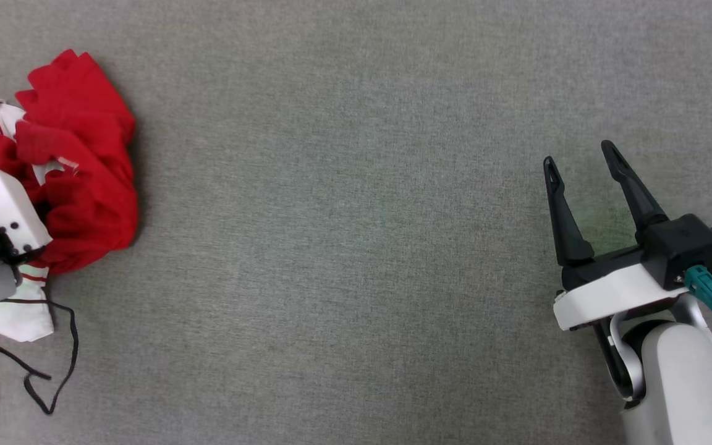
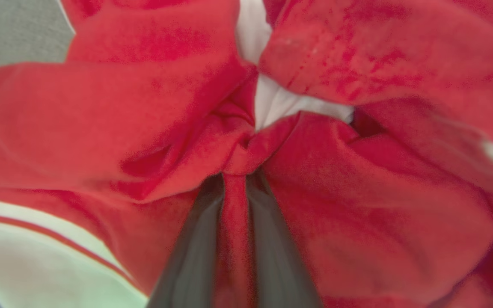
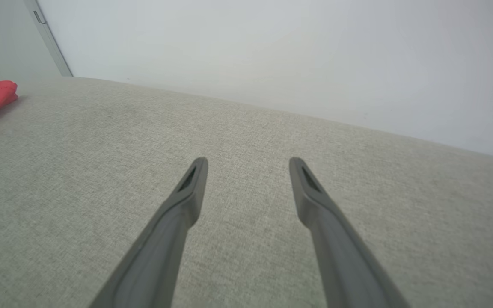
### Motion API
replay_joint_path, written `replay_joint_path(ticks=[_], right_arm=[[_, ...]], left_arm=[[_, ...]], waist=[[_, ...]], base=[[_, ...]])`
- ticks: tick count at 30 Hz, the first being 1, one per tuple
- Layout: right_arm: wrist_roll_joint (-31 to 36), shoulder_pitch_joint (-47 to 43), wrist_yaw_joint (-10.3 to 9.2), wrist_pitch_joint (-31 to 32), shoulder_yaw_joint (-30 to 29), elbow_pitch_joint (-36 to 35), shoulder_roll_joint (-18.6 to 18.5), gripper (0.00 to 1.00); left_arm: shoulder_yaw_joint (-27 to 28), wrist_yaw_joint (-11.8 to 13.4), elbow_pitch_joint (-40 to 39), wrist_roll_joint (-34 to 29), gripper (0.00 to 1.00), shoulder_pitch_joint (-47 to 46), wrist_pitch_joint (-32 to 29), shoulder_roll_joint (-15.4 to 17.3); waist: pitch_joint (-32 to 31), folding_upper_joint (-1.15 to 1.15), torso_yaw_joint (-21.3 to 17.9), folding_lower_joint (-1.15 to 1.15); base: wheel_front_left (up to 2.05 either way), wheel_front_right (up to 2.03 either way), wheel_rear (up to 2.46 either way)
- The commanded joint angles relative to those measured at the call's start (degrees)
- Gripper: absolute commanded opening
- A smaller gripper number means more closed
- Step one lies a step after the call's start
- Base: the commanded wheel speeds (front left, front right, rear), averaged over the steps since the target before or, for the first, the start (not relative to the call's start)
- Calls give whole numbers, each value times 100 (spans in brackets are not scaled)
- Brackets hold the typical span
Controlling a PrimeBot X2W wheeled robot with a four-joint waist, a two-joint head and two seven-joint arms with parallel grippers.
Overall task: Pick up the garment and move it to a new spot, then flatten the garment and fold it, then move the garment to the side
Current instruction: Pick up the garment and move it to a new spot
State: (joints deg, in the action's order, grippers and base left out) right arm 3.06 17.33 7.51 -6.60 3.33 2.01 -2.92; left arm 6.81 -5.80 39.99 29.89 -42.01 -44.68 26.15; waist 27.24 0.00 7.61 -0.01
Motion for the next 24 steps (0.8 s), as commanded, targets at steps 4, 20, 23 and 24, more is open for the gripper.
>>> replay_joint_path(ticks=[4, 20, 23, 24], right_arm=[[44, -23, -4, -55, -55, 35, 2, 100], [-291, -828, -4, -34, -303, -37, 4, 100], [-343, -994, -4, 30, -296, -114, 3, 100], [-343, -1058, -4, 61, -327, -148, 3, 100]], left_arm=[[-107, 86, -152, -295, 0, 135, 816, -40], [-413, 246, -970, -1172, 0, -224, 4548, -279], [-570, 263, -1097, -1272, 0, -133, 4816, -432], [-650, 262, -1145, -1302, 0, -110, 4857, -518]], waist=[[-305, 0, 87, 1], [-1984, 0, -49, 1], [-2202, 0, -304, 1], [-2246, 0, -382, 1]], base=[[0, 0, 0], [0, 0, 0], [0, 0, 0], [0, 0, 0]])
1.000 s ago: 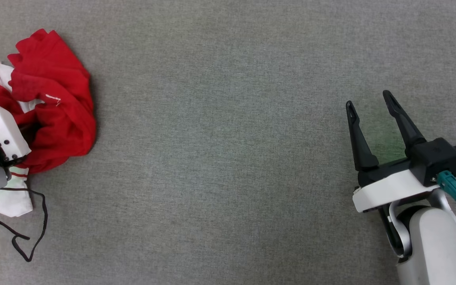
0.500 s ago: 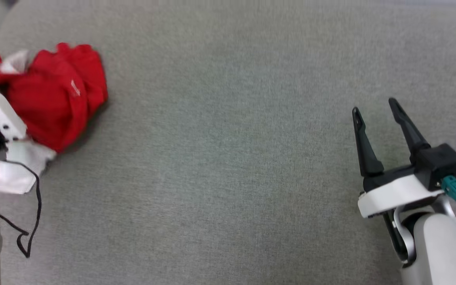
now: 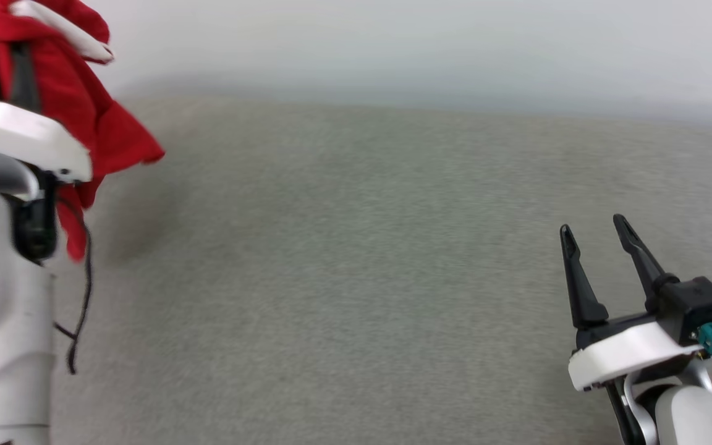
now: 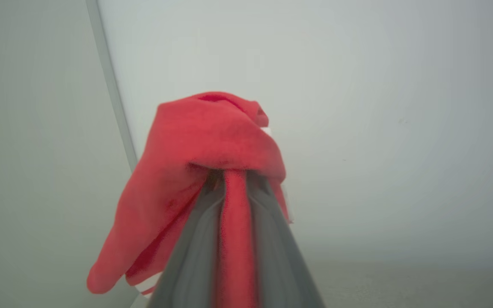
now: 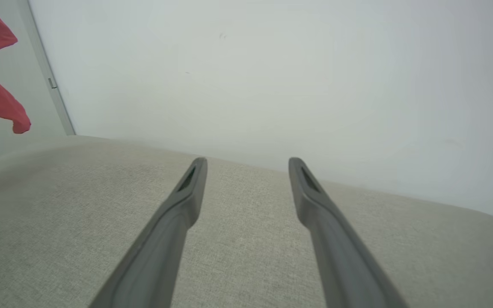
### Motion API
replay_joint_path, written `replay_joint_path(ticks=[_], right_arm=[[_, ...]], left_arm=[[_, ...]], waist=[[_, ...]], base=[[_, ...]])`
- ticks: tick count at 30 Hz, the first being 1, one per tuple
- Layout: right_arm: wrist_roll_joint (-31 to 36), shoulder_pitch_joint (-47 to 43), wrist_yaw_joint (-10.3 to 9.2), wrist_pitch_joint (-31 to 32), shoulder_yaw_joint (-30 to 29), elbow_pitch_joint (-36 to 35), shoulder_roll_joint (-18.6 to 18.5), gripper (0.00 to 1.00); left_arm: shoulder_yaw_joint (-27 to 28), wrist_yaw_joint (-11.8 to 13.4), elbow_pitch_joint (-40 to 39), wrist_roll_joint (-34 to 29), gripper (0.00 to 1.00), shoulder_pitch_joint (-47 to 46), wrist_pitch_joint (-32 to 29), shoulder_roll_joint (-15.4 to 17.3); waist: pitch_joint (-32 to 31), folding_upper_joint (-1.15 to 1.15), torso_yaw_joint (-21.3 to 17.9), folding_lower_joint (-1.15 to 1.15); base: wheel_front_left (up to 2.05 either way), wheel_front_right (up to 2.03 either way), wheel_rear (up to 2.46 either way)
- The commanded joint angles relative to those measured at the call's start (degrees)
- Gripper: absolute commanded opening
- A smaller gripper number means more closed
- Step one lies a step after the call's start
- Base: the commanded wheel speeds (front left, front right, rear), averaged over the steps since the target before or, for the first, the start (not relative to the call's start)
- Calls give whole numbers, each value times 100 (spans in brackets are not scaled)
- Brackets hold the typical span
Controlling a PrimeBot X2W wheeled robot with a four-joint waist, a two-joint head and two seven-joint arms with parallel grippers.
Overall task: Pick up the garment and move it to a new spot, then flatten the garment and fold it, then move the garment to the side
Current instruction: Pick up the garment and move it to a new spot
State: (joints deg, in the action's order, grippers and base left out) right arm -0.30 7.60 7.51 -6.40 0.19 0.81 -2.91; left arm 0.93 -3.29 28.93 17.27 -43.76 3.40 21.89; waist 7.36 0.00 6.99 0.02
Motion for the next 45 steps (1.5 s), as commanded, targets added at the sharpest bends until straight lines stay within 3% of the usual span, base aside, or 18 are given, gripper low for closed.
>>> replay_joint_path(ticks=[1, 13, 19, 26, 27, 28, 29, 37, 45], right_arm=[[-23, -134, -4, 61, 13, -48, 1, 100], [-133, -394, -4, 274, -49, -293, 4, 100], [-234, -505, -3, 236, -182, -381, 6, 100], [-309, -421, -4, 149, -177, -304, 4, 100], [-317, -392, -3, 119, -154, -286, 4, 100], [-317, -392, -3, 119, -154, -286, 4, 100], [-312, -374, -4, 116, -165, -284, 3, 100], [-197, -437, -4, 165, -269, -253, 3, 100], [-178, -691, -4, 308, -369, -369, 4, 100]], left_arm=[[-119, 9, -95, -50, 0, 107, 105, -160], [-1186, -272, -421, 141, 0, 583, 99, -1369], [-2052, -383, -375, 285, 0, 1163, 40, -1700], [-2800, -406, -291, 436, 0, 2132, -70, -1795], [-3024, -410, -228, 420, 54, 2388, -158, -1776], [-3024, -410, -228, 420, 54, 2388, -158, -1776], [-3086, -410, -253, 404, 100, 2434, -120, -1759], [-3372, -397, -571, 243, 100, 2557, 529, -1756], [-2928, 31, -1143, 237, 100, 2565, 1076, -1687]], waist=[[-307, 0, -433, -2], [-268, 0, -1696, -2], [-40, 0, -1852, -2], [130, 0, -1741, -2], [145, 0, -1660, -2], [145, 0, -1660, -2], [148, 0, -1612, -2], [-145, 0, -1170, -2], [-485, 0, -793, -2]], base=[[0, 0, 0], [0, 0, 0], [0, 0, 0], [0, 0, 0], [0, 0, 0], [0, 0, 0], [0, 0, 0], [0, 0, 0], [0, 0, 0]])
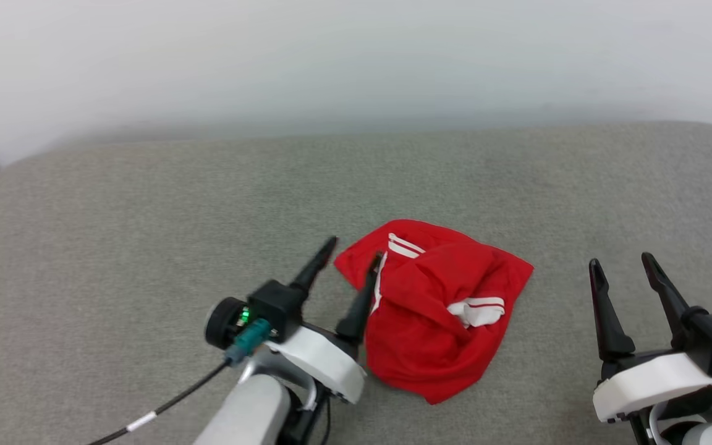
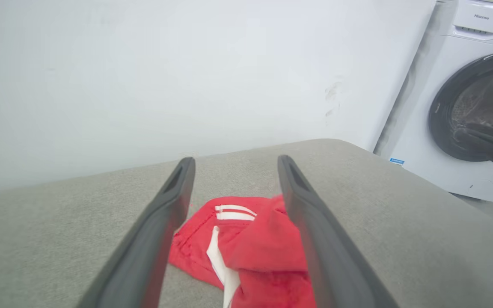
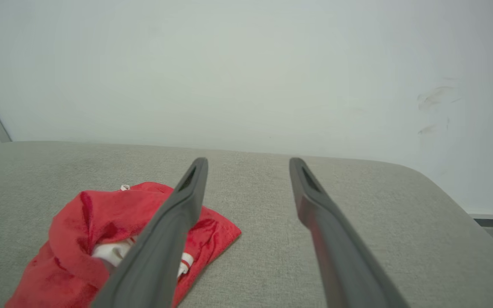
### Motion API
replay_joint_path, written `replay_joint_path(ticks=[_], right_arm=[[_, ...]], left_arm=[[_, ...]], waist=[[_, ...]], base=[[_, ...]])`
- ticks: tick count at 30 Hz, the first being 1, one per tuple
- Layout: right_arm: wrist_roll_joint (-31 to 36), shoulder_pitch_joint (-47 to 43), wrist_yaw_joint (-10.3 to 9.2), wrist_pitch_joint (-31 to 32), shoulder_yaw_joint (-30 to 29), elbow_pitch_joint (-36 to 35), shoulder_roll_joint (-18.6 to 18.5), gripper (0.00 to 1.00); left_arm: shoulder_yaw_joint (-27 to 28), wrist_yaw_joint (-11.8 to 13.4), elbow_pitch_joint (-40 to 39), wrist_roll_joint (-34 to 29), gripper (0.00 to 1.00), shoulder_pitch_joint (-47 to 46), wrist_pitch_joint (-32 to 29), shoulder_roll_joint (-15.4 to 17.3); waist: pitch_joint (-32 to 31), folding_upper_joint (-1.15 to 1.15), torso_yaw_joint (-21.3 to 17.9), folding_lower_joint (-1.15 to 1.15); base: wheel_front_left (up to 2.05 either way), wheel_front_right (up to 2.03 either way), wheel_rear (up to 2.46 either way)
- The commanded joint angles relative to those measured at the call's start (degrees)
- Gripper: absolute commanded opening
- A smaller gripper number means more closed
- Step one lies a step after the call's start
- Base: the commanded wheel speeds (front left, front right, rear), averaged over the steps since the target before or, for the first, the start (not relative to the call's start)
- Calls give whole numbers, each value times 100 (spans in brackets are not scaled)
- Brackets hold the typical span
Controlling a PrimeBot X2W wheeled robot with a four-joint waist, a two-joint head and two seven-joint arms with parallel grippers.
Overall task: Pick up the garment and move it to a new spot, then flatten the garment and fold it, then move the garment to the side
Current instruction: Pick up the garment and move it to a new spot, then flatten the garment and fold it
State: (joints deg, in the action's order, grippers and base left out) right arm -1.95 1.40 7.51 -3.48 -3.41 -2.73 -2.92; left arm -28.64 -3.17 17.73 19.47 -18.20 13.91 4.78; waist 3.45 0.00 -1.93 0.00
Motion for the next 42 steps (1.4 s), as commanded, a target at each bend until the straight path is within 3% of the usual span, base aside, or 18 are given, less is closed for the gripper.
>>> replay_joint_path(ticks=[1, 8, 14, 20, 32, 37, 42], right_arm=[[-14, -104, -4, 31, -19, -31, 4, 100], [-132, -427, -3, 118, -73, -83, 5, 100], [-209, -542, -4, 168, -46, -103, 5, 100], [-249, -542, -3, 175, -18, -100, 5, 100], [-252, -495, -3, 146, -5, -25, 5, 100], [-214, -410, -4, 145, -10, -49, 5, 100], [-169, -257, -3, 139, 79, -98, 4, 100]], left_arm=[[140, 86, -50, 54, 100, 50, 42, 47], [1003, 671, -286, 154, 100, 564, 123, 452], [1221, 834, -527, 114, 100, 1077, 104, 794], [1192, 931, -722, 104, 100, 1228, -6, 856], [1141, 981, -858, 108, 100, 1132, -154, 934], [974, 773, -836, 162, 100, 729, -456, 911], [615, 389, -689, 207, 100, -51, -1112, 809]], waist=[[-126, 0, 136, 0], [-343, 0, 273, 0], [-409, 0, 290, 0], [-416, 0, 316, 0], [-407, 0, 343, 0], [-289, 0, 354, 0], [-1, 0, 240, 0]], base=[[0, 0, 0], [0, 0, 0], [0, 0, 0], [0, 0, 0], [0, 0, 0], [0, 0, 0], [0, 0, 0]])
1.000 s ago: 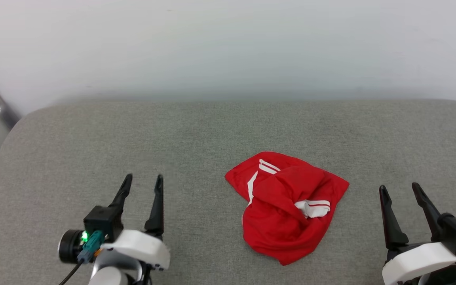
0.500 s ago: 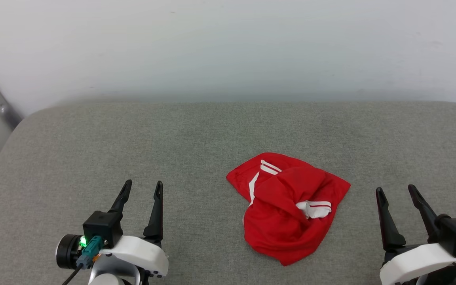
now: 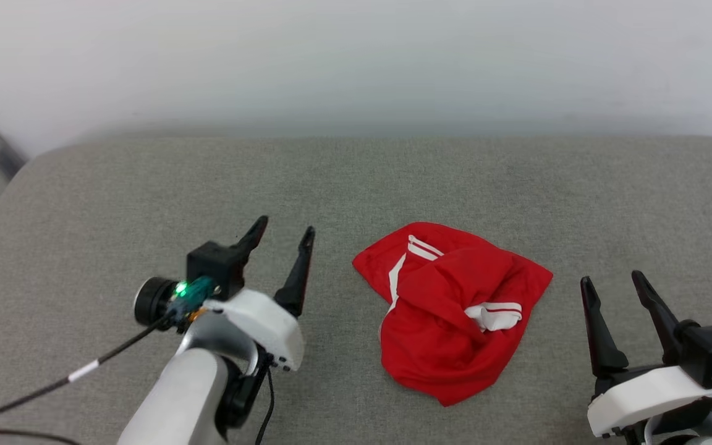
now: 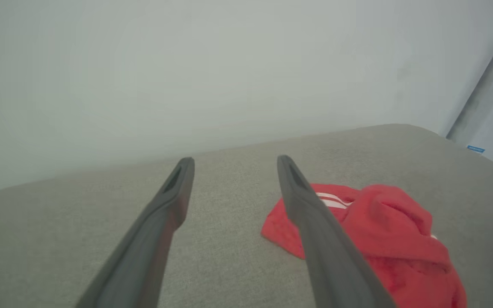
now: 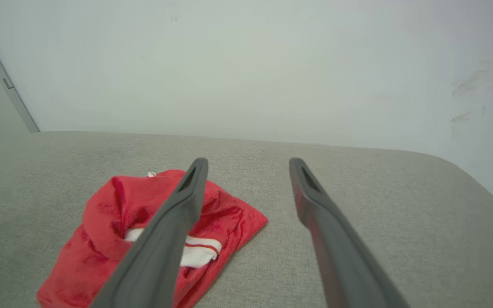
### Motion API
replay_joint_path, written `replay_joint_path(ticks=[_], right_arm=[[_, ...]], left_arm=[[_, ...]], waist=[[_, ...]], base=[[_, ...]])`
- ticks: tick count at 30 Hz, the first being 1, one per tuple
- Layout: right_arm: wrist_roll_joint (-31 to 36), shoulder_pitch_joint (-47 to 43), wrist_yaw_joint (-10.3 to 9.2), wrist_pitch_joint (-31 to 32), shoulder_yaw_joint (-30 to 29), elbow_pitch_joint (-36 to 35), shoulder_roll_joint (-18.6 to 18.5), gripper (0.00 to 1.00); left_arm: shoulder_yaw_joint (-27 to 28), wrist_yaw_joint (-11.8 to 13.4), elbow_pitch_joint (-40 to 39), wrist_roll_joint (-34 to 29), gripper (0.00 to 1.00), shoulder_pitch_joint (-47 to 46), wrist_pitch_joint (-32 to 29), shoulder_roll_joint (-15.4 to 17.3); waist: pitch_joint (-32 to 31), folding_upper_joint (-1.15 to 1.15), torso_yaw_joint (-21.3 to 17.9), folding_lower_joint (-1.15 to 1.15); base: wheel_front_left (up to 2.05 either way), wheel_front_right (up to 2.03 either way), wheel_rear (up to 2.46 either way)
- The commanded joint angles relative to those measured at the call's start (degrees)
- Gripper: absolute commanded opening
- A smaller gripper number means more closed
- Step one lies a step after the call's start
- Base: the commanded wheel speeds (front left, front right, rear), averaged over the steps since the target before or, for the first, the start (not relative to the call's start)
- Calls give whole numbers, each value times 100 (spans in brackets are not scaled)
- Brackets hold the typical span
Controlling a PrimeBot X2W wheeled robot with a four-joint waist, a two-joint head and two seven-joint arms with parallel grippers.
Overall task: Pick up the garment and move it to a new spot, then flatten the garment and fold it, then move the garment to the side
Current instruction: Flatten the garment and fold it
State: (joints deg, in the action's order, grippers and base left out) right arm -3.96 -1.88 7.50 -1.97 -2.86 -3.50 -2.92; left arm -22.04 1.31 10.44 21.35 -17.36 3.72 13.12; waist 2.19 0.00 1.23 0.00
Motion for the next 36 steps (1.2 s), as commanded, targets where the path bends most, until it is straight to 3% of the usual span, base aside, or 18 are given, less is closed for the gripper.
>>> replay_joint_path(ticks=[1, 9, 21, 22, 24, 29, 30, 36], right_arm=[[39, 117, -3, -18, 49, -22, 5, 100], [21, 348, -2, -76, 137, 23, 5, 100], [-134, 569, -3, -240, 217, 301, 5, 100], [-138, 579, -3, -260, 210, 323, 5, 100], [-137, 585, -3, -280, 193, 364, 5, 100], [-111, 564, -3, -300, 110, 414, 5, 100], [-55, 504, -2, -261, 48, 398, 4, 100], [55, 330, -3, -146, -71, 309, 4, 100]], left_arm=[[-115, -149, 111, 40, 100, -305, -251, -45], [-815, -742, 890, 328, 100, -1312, -1642, -238], [-2007, -880, 1677, 1214, 100, -1727, -3242, -180], [-2122, -881, 1661, 1322, 92, -1718, -3342, -137], [-2280, -881, 1602, 1415, 4, -1747, -3334, -33], [-2323, -823, 1433, 1112, 0, -1992, -2731, 145], [-2276, -661, 1211, 888, 0, -2022, -2339, 229], [-2116, -111, 466, 714, 0, -1426, -1914, 585]], waist=[[185, 0, -119, 0], [675, 0, -510, 0], [1059, 0, -849, 0], [1062, 0, -857, 0], [1045, 0, -856, 0], [942, 0, -713, 0], [817, 0, -546, 0], [476, 0, -213, 0]], base=[[0, 0, 0], [0, 0, 0], [0, 0, 0], [0, 0, 0], [0, 0, 0], [0, 0, 0], [0, 0, 0], [0, 0, 0]])
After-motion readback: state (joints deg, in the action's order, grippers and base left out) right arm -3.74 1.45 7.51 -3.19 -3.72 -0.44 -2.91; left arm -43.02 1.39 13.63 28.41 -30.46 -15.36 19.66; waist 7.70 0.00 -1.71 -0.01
